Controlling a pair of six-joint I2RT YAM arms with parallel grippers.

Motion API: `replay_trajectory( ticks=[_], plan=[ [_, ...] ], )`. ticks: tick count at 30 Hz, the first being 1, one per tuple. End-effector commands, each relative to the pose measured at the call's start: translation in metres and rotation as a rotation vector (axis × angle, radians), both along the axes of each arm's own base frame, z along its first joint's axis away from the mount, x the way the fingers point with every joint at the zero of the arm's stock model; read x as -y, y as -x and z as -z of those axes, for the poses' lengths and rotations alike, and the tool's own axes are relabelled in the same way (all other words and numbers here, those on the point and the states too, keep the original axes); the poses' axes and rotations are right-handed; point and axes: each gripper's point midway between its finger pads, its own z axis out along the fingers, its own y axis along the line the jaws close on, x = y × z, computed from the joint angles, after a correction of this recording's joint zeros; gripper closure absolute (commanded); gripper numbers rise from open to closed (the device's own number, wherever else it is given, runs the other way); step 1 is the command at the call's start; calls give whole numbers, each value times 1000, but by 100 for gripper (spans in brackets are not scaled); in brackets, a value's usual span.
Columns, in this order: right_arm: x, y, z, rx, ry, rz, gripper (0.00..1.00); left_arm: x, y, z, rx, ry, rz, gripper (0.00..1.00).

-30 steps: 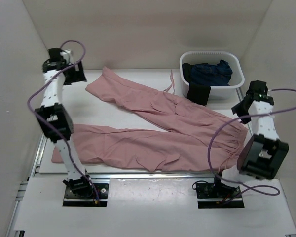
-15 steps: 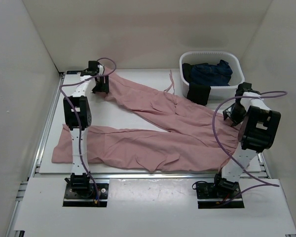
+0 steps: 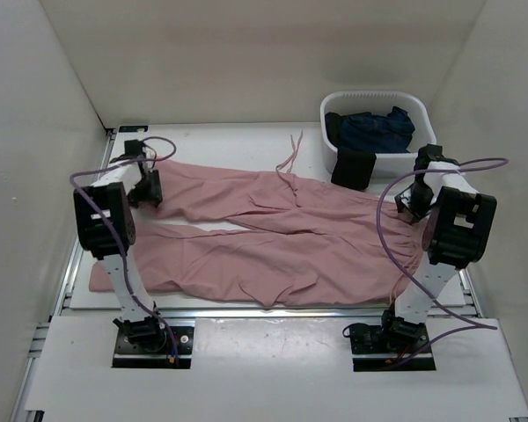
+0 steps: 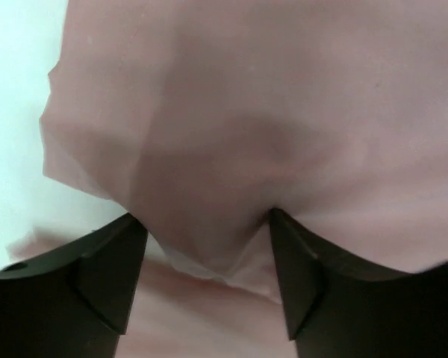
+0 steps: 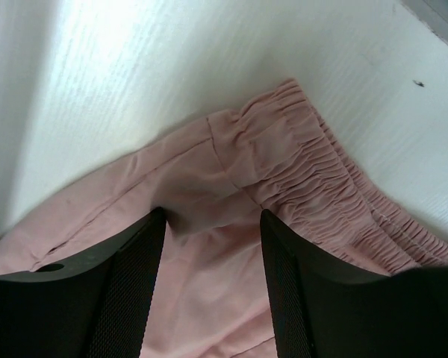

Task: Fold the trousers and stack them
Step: Fold the trousers

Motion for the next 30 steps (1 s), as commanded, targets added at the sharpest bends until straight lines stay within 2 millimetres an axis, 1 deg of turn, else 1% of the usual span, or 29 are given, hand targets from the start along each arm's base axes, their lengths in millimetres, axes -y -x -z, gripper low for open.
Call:
replay_trajectory(
  ticks=[1,2,3,4,5,6,7,8,9,10,11,12,13,14,15,16,17,18,19,20,21,23,25,26,28,29,30],
  plan=[
    [2,-12,-12,15,44,-6,41,20,41,-20,-79,70,35,21],
    [0,-18,-17,31,47,-14,41,22,22,-44,-9,81,45,16],
    [1,-22,-21,47,50,-14,41,19,11,-58,33,96,44,0],
    [-3,-24,-24,48,51,-23,41,13,0,-75,79,110,34,0],
    [-2,-29,-31,63,54,-23,41,10,-30,-109,188,129,49,0],
    [-5,-34,-35,77,56,-32,41,4,-44,-123,234,135,48,0],
    [-5,-35,-34,71,55,-32,41,-1,-57,-134,273,143,47,0],
    [-4,-37,-37,80,57,-32,41,-13,-82,-151,340,153,46,0],
    [-4,-39,-36,78,58,-40,41,-19,-94,-154,363,161,47,0],
    [-3,-42,-39,88,60,-40,41,-19,-105,-155,380,170,58,0],
    [-3,-42,-39,88,60,-40,41,-23,-114,-153,390,180,59,0],
    [-6,-46,-37,85,59,-49,41,-24,-128,-139,385,192,65,0],
    [-6,-48,-36,81,61,-58,41,-23,-134,-130,377,204,69,0],
    [-7,-48,-35,83,52,-61,41,-23,-140,-102,338,223,69,0],
    [-7,-47,-32,74,50,-61,41,-24,-145,-97,337,224,69,0],
    [-7,-47,-32,74,50,-61,40,-24,-145,-83,314,230,65,0],
    [-7,-47,-28,65,49,-61,40,-25,-147,-75,305,232,64,0],
    [-7,-47,-24,56,47,-61,38,-24,-146,-53,267,242,58,0],
    [-8,-49,-25,64,42,-73,36,-24,-146,-44,252,246,56,0],
    [-8,-51,-22,57,43,-83,36,-24,-147,-38,246,248,55,0],
    [-10,-50,-13,39,26,-87,35,-20,-146,-27,229,274,63,0],
    [-10,-54,-12,35,25,-87,35,-19,-148,-23,229,283,68,0],
    [-10,-50,-3,4,18,-87,35,-19,-150,-24,238,280,69,0],
    [-10,-50,1,-5,16,-88,38,-15,-154,-26,249,278,80,0],
    [-13,-50,1,0,4,-81,42,-16,-152,-22,239,270,73,0],
    [-15,-50,5,-7,-8,-83,47,-16,-149,-18,227,273,71,0],
    [-15,-47,8,-18,-10,-83,50,-16,-149,-18,227,273,71,3]
  ],
)
